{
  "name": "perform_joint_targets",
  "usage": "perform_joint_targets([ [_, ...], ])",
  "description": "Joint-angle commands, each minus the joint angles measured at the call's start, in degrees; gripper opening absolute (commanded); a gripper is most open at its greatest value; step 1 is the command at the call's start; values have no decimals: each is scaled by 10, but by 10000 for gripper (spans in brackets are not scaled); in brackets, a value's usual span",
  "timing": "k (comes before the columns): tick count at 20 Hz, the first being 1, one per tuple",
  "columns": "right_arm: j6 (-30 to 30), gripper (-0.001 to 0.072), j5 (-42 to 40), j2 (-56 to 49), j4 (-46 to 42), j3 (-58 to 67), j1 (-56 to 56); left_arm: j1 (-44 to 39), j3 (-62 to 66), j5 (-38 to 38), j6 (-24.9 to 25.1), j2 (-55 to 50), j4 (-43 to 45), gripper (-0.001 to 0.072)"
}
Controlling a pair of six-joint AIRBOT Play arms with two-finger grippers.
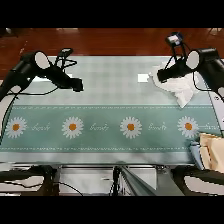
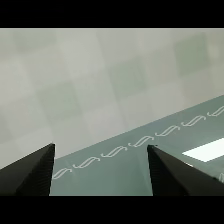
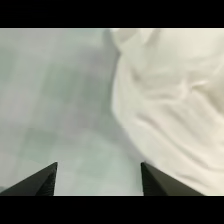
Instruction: Fold the shirts.
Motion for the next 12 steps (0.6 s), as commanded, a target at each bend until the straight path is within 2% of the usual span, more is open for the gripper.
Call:
perform_joint_targets([
  [1,70,587,-92,0,-198,40,-17,10,27,-18,0,2,0,720],
  [3,89,587,-125,-9,-176,54,-64,14,49,-18,0,4,0,720],
  [5,87,597,-119,-24,-108,56,-122,15,64,-17,3,4,0,720],
  [9,18,599,-85,-74,102,56,-223,15,71,-14,7,4,0,720],
  [12,-12,598,-62,-116,125,56,-247,15,71,-14,7,4,0,720],
])
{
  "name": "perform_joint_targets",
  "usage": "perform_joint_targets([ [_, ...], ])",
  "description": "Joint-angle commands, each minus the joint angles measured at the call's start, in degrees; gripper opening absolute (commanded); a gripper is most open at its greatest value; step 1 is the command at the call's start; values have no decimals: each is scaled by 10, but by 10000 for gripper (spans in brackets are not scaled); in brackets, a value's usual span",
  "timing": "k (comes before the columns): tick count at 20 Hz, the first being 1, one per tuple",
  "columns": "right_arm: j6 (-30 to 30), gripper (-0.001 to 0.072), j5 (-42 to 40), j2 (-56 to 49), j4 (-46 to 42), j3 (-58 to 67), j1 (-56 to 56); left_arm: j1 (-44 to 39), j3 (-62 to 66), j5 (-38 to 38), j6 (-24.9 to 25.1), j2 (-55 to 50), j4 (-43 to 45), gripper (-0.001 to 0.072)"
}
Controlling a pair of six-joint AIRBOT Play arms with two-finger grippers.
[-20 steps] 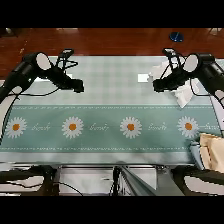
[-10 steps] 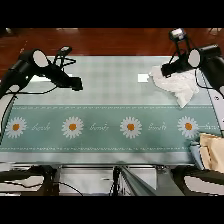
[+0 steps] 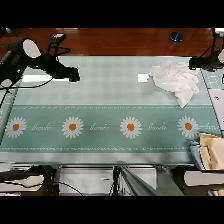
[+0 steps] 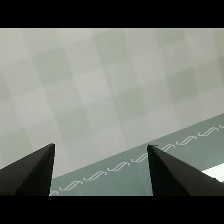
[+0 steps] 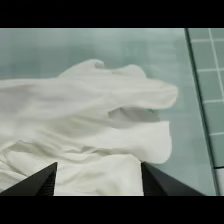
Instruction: Fold the shirts.
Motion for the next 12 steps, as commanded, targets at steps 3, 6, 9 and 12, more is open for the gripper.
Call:
perform_joint_targets([
  [3,-35,598,34,-78,79,1,-36,0,3,1,2,0,0,720],
  [6,-35,593,52,-124,141,1,-36,0,3,1,2,0,0,720],
  [9,-36,497,64,-156,203,1,-36,0,3,1,2,0,0,720],
  [12,-74,24,63,-151,287,2,-37,0,3,1,2,0,0,720],
])
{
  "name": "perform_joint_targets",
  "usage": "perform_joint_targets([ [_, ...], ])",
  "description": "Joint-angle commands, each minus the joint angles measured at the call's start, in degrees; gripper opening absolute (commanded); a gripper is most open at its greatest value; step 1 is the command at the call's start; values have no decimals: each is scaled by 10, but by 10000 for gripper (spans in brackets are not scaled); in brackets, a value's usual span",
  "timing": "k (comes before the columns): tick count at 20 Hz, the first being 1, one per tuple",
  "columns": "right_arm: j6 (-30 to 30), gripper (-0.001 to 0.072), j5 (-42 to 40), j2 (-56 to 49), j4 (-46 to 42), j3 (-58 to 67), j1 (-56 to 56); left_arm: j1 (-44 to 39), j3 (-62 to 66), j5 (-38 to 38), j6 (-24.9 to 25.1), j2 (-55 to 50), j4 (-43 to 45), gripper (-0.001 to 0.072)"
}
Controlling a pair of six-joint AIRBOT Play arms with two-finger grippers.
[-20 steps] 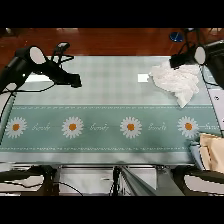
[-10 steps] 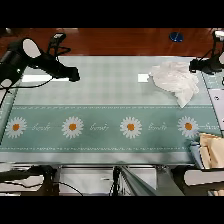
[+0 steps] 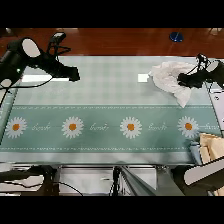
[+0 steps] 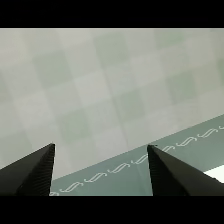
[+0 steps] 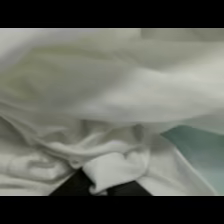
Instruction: Fold the shirts.
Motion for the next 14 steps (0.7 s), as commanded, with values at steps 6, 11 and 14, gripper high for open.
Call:
perform_joint_targets([
  [6,-152,23,12,184,231,0,0,0,26,-28,0,12,-5,720],
  [11,-174,23,12,377,365,0,0,0,89,-88,-1,46,-52,720],
  [14,-173,23,17,458,484,0,0,0,106,-88,-5,103,-107,720],
])
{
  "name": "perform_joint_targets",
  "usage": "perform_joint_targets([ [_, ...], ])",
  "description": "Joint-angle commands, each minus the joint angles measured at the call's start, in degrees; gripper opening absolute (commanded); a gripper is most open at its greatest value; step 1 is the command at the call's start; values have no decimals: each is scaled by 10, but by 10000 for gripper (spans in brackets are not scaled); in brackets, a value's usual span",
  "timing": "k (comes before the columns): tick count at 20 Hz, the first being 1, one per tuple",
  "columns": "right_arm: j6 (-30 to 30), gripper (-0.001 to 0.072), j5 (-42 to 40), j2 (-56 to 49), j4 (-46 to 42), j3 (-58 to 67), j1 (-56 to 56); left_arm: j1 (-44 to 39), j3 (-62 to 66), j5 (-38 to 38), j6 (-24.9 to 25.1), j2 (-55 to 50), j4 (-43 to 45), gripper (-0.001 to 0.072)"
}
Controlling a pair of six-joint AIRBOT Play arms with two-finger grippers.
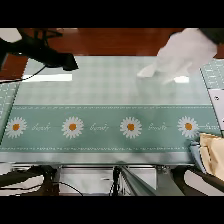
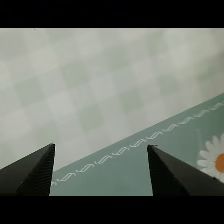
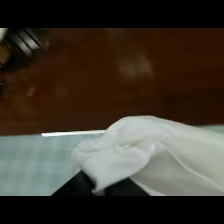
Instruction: Fold the shirts.
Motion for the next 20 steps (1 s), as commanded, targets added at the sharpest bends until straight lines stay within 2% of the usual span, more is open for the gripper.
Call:
perform_joint_targets([
  [1,-9,23,12,103,167,1,0,0,20,-18,-3,61,-60,720],
  [3,-7,23,36,134,231,1,5,-2,20,-30,-5,101,-77,720],
  [6,16,23,63,154,213,0,88,-7,20,-59,-5,140,-93,720],
  [8,52,23,73,149,98,0,186,-16,20,-78,-6,151,-93,720],
  [11,138,24,95,110,-196,0,339,-33,15,-103,-12,151,-92,720],
  [13,178,24,130,61,-332,0,409,-52,-2,-107,-16,151,-92,720],
  [16,181,24,173,-40,-392,0,473,-78,-55,-107,-16,151,-92,720],
  [20,177,25,221,-172,-473,0,495,-103,-160,-105,-16,151,-92,720],
])
